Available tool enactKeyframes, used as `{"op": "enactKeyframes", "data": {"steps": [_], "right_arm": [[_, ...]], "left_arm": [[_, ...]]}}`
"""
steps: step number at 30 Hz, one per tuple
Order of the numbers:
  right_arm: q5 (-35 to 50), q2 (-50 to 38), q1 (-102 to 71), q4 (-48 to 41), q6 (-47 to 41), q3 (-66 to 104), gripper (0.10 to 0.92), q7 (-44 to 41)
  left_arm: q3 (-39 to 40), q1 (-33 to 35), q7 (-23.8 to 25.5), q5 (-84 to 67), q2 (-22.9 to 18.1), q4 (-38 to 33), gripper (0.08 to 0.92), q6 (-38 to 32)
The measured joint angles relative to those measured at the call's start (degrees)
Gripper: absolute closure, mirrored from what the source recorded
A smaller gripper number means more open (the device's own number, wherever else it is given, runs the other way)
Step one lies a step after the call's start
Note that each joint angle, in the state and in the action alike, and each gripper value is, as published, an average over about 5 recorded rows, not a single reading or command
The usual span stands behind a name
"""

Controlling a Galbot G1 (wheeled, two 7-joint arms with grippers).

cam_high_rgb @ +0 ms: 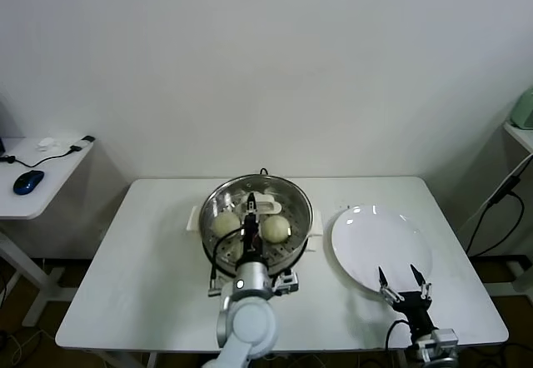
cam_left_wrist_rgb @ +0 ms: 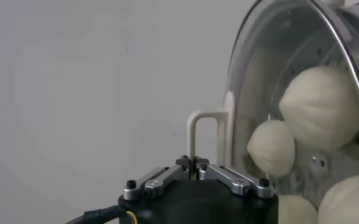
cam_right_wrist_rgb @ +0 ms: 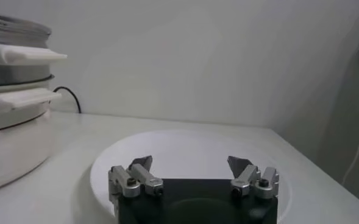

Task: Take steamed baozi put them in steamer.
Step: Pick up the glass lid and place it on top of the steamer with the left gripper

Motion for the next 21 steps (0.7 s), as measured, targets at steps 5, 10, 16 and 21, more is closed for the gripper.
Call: {"op": "enactKeyframes", "data": {"steps": [5, 10, 16, 21], "right_arm": [[-0.4, 0.2, -0.1, -0.1, 0.3, -0.1, 0.203, -0.1], [-1.1, 0.6, -0.1, -0.2, 0.8, -0.1, 0.203, -0.2], [-1.7, 0.9, -0.2, 0.1, 0.9, -0.2, 0.203, -0.4], [-1.8, 0.7, -0.2, 0.7, 0.6, -0.2, 0.203, -0.8]], "left_arm": [[-0.2, 0.2, 0.1, 0.1, 0.4, 0.3, 0.865, 0.0], [-0.2, 0.3, -0.1, 0.0, 0.8, 0.2, 0.865, -0.4], [-0.2, 0.7, 0.2, -0.5, 1.4, -0.3, 0.775, -1.3], [0.0, 1.2, 0.7, -1.3, 1.9, -1.5, 0.628, -1.6]]}}
